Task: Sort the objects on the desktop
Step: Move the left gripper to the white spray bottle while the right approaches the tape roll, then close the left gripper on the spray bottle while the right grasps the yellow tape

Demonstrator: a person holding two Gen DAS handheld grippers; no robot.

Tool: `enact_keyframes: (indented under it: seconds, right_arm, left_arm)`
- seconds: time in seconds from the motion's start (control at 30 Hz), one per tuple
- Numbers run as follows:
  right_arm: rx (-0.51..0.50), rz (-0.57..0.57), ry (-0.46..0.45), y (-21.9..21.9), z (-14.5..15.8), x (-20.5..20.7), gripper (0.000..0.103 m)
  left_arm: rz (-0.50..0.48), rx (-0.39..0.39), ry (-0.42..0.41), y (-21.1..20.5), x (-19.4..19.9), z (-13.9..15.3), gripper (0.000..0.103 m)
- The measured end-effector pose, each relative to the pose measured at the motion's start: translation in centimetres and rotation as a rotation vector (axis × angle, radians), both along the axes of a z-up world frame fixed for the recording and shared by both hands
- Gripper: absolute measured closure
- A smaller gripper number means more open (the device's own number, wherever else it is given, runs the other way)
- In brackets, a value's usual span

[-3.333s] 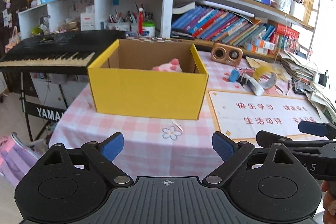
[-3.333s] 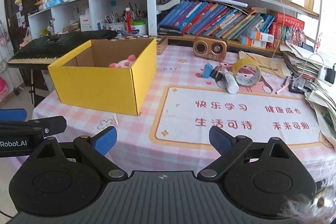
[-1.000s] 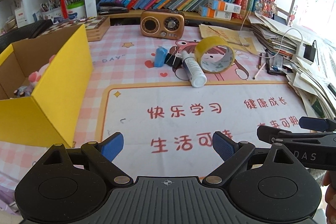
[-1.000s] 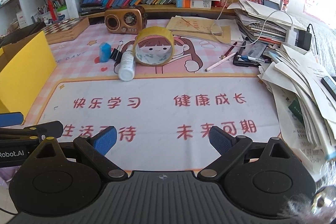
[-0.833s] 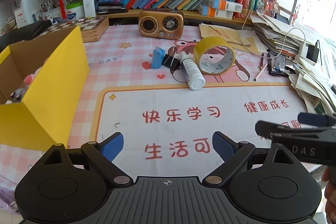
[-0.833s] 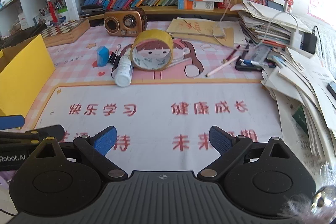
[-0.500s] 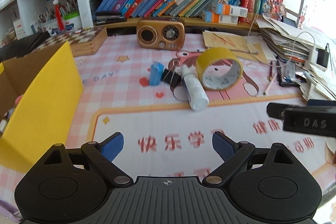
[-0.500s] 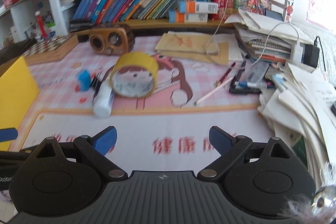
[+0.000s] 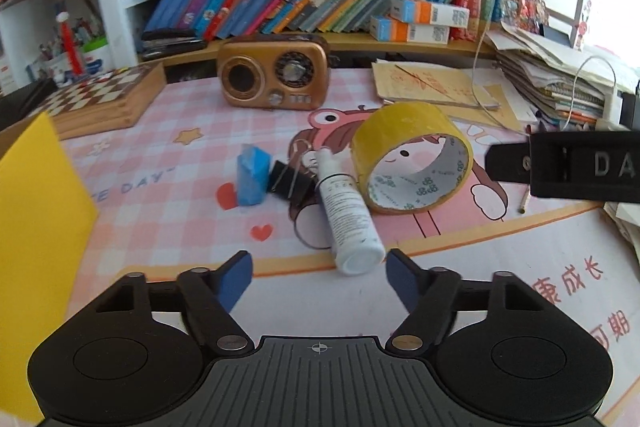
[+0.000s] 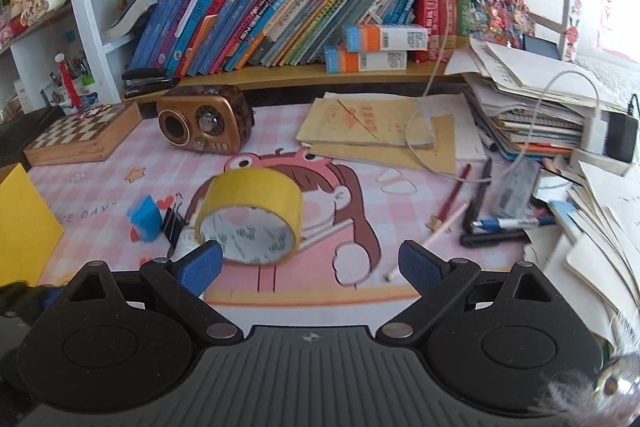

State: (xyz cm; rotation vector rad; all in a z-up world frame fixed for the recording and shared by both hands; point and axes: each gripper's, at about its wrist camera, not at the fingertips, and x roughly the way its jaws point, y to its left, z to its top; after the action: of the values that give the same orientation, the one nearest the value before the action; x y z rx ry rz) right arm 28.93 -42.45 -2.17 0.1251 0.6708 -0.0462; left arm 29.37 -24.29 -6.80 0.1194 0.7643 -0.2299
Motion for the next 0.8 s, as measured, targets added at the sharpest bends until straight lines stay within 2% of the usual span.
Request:
enact_keyframes:
  seconds: [0.23,0.4,0.6,0.67,0.8]
  right_arm:
    - [0.004,-0.009,0.006,-0.5,-0.2,1.3,0.008]
    - [0.008,-0.006,0.023,-0.6,-0.6,1.8,0.008]
    - [0.011,0.015,0.035,0.1,-0.9,2.4,0.008]
    - [0.012,0.022,0.037,0.3,-1.1,2.7,0.008]
    - [0.017,0.04,0.045,1.0,-1.6,3.5,0.006]
  left_arm:
    - [-0.022,0.011,0.02,-1.0,2.3,-1.0,0.044]
    - [-0.024,0.018,0.048,-1.5,3.4,-1.9,0.059]
    - [-0.021,0.025,0.044,-1.8,4.6,-2.5,0.061]
    - [-0.044,0.018,0.037,-1.8,4.6,-2.5,0.072]
    - [-0.061,0.019,0.032,-1.0,3.6,-2.3,0.072]
